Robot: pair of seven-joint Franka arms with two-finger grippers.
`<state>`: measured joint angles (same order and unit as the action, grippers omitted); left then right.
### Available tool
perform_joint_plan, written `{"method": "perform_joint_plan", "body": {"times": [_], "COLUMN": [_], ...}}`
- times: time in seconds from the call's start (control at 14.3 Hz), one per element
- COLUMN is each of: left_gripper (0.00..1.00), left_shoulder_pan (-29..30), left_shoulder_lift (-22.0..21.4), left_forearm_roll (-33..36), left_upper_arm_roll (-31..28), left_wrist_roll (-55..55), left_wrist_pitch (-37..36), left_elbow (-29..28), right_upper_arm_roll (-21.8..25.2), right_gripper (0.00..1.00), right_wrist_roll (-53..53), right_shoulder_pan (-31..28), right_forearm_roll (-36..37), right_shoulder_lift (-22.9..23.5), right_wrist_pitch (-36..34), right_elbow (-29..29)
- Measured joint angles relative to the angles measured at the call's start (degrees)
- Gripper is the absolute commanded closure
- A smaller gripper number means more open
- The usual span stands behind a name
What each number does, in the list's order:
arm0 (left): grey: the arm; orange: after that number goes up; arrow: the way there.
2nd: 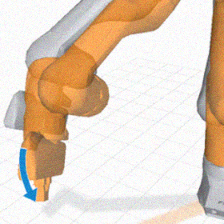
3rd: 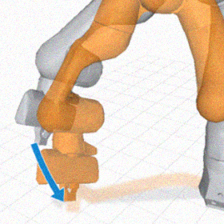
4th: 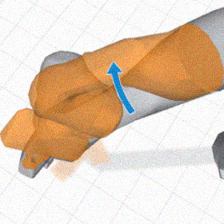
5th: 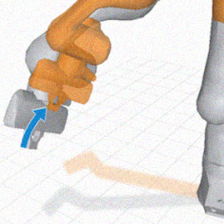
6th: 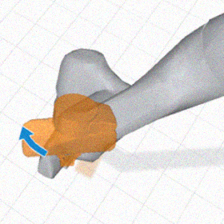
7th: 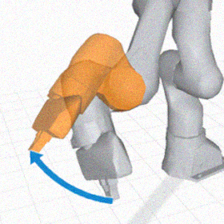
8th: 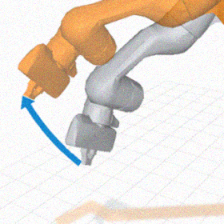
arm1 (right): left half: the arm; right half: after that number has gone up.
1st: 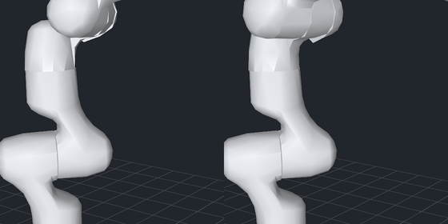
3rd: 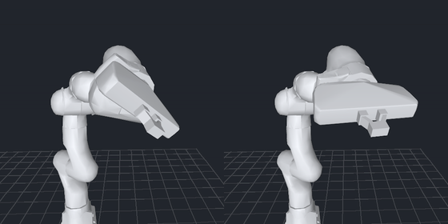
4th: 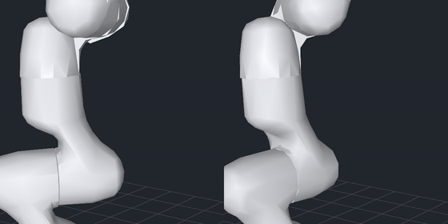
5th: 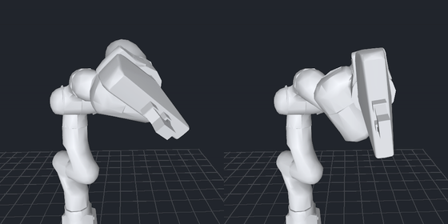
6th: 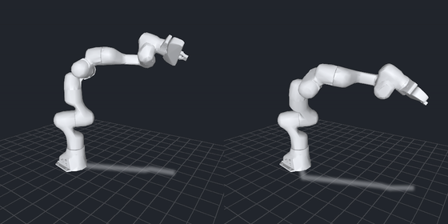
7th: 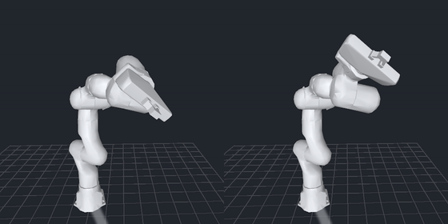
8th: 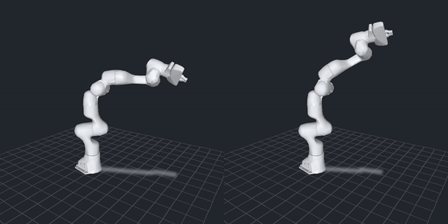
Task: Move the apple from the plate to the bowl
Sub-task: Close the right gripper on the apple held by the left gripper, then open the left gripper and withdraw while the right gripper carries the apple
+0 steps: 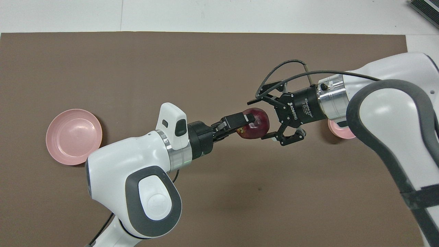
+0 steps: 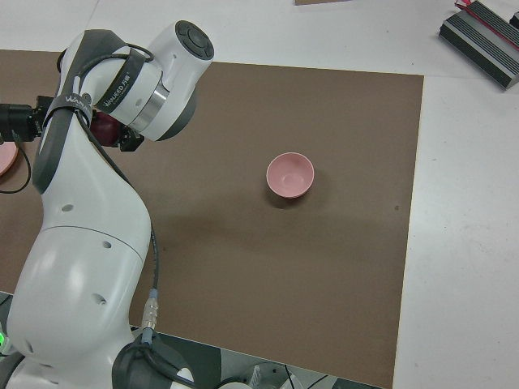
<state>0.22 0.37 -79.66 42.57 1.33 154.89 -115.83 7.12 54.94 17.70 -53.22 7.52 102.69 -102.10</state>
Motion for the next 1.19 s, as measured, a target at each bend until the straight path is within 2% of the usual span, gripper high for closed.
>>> {"method": "perform_joint_plan", "body": {"times": [0.14, 0.21, 0.28, 0.35, 0.42, 0.49, 0.56, 0.84, 0.91, 0.98, 1.05, 1.19], "left_gripper": [1.00, 1.00, 1.00, 1.00, 1.00, 1.00, 1.00, 0.99, 0.66, 0.29, 0.00, 0.00], "left_shoulder_pan": [-0.01, -0.01, -0.01, -0.01, -0.01, 0.00, 0.00, -0.01, -0.01, -0.04, -0.09, -0.14], "left_shoulder_lift": [0.00, 0.00, 0.00, 0.00, 0.00, 0.00, 0.01, 0.02, 0.01, 0.01, 0.01, -0.03], "left_forearm_roll": [0.00, 0.00, 0.00, 0.00, 0.00, 0.00, 0.00, 0.00, 0.00, 0.00, 0.00, 0.00], "left_upper_arm_roll": [0.08, 0.09, 0.09, 0.09, 0.09, 0.02, 0.00, 0.04, 0.11, 0.22, 0.34, 0.31], "left_wrist_roll": [-0.09, -0.11, -0.13, -0.15, -0.17, -0.17, -0.17, -0.33, -0.49, -0.76, -1.01, -1.08], "left_wrist_pitch": [0.01, 0.01, 0.01, 0.01, 0.02, 0.34, 0.36, 0.38, 0.38, 0.37, 0.37, 0.40], "left_elbow": [0.00, 0.00, 0.00, 0.00, 0.00, 0.00, -0.04, -0.04, -0.04, -0.02, 0.04, 0.22], "right_upper_arm_roll": [-0.02, -0.02, -0.02, -0.01, -0.01, 0.00, 0.03, 0.04, 0.07, 0.11, 0.13, 0.21], "right_gripper": [0.00, 0.03, 0.17, 0.36, 0.68, 0.94, 1.00, 1.00, 1.00, 1.00, 1.00, 1.00], "right_wrist_roll": [0.00, 0.00, 0.00, 0.00, 0.00, 0.00, 0.00, 0.00, 0.00, 0.00, 0.00, 0.00], "right_shoulder_pan": [0.49, 0.68, 0.74, 0.74, 0.74, 0.73, 0.72, 0.67, 0.58, 0.39, 0.15, -0.18], "right_forearm_roll": [0.00, 0.00, 0.00, 0.00, 0.00, 0.00, 0.00, 0.00, 0.00, 0.00, 0.00, 0.00], "right_shoulder_lift": [0.00, 0.00, 0.00, 0.00, 0.00, 0.00, -0.01, 0.00, 0.00, 0.00, 0.00, 0.00], "right_wrist_pitch": [0.00, 0.00, 0.00, 0.00, 0.00, -0.01, -0.01, -0.17, -0.49, -0.99, -1.56, -2.15], "right_elbow": [-0.19, -0.24, -0.25, -0.25, -0.26, -0.33, -0.32, -0.32, -0.30, -0.26, -0.19, -0.10]}}
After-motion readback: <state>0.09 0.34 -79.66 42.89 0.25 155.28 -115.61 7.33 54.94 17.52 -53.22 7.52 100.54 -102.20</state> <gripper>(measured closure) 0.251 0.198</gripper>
